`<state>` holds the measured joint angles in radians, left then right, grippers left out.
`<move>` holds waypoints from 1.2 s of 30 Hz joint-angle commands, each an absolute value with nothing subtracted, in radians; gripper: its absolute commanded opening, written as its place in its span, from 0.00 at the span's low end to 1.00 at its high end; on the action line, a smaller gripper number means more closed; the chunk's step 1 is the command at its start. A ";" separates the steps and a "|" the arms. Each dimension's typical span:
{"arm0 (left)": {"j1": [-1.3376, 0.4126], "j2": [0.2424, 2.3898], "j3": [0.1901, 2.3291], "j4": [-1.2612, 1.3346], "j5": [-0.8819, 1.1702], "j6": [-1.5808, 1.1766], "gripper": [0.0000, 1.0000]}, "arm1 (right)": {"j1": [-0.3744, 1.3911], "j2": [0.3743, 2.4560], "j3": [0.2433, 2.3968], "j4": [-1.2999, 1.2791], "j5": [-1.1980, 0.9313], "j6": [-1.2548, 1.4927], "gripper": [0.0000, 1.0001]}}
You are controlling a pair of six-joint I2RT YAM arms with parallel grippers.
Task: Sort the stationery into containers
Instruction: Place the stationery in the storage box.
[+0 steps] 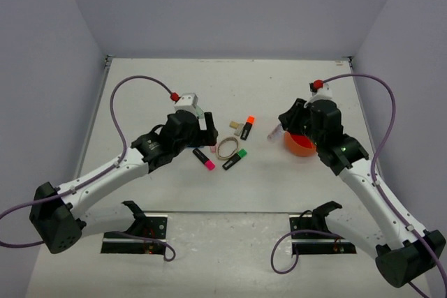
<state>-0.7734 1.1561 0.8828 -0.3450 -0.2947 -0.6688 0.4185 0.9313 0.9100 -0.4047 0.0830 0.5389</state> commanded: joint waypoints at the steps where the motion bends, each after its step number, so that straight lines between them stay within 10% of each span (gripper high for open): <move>1: -0.773 1.060 1.006 -0.834 -0.680 -0.779 1.00 | 0.408 0.959 0.989 -0.411 0.387 0.472 0.00; 36: -0.772 0.892 0.881 -0.741 -0.738 -0.563 1.00 | 0.360 1.342 1.161 -0.415 0.570 0.402 0.00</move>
